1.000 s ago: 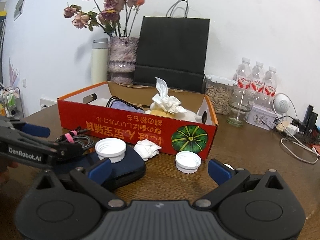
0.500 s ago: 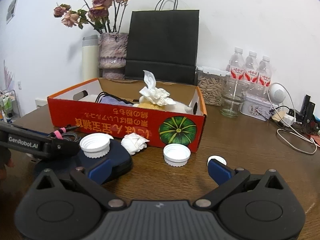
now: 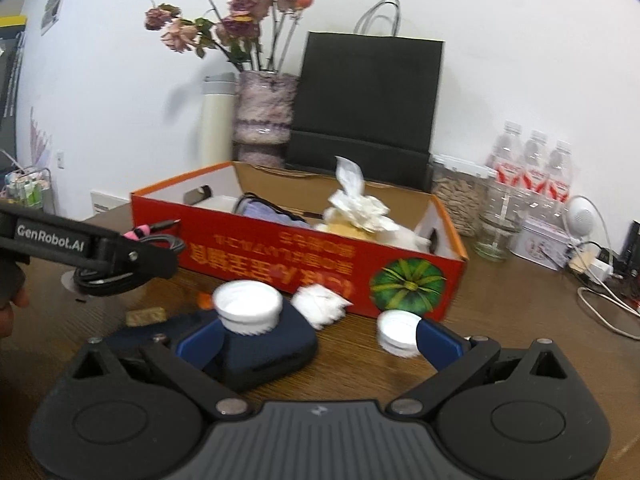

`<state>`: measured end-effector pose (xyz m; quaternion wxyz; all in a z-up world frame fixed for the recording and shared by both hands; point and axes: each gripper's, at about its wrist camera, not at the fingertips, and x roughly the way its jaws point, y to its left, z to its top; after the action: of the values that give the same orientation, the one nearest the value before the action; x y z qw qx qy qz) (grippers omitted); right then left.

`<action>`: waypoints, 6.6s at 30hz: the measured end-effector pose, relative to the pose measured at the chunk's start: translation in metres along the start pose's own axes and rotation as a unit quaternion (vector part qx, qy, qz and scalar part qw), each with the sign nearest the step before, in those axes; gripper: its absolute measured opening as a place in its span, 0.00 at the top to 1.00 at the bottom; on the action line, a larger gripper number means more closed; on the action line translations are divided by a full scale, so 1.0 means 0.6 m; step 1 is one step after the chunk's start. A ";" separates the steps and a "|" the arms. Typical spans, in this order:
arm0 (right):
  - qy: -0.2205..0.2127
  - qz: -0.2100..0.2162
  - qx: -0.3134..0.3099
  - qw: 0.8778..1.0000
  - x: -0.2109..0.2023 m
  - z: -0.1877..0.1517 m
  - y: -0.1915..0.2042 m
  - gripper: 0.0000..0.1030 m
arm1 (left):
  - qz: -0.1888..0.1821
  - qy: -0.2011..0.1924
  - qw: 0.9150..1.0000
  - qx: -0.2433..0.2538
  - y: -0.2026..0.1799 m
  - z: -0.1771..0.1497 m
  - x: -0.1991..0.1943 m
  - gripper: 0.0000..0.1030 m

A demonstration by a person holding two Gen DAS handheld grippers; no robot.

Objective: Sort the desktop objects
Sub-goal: 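Grasp the braided black cable with the left gripper while the right grasps a white cap, then carry the cable and white cap over the cardboard box with both grippers, then open both grippers to drop the cable and cap into the box, then move both grippers back to the caps on the table, then grasp a small cream block with the left gripper while the right grasps a white cap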

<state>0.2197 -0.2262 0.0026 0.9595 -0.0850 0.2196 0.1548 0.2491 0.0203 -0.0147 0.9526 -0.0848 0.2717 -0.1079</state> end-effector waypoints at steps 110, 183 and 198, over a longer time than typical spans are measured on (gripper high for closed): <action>-0.104 -0.017 0.008 0.994 0.103 0.100 -0.051 0.00 | 0.109 -0.171 0.979 0.019 -0.026 0.088 0.084 0.00; 0.042 -0.008 0.067 0.997 0.015 -0.016 -0.167 0.74 | 0.120 0.027 0.990 0.070 -0.001 -0.019 0.026 0.12; 0.032 0.016 0.057 0.998 -0.010 -0.019 -0.138 0.73 | 0.030 0.060 0.991 0.119 -0.025 -0.042 0.022 0.24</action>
<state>0.2377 -0.3081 0.0030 0.9527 -0.0318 0.2595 0.1547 0.2443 -0.0004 -0.0394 0.9406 0.0444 0.3160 -0.1156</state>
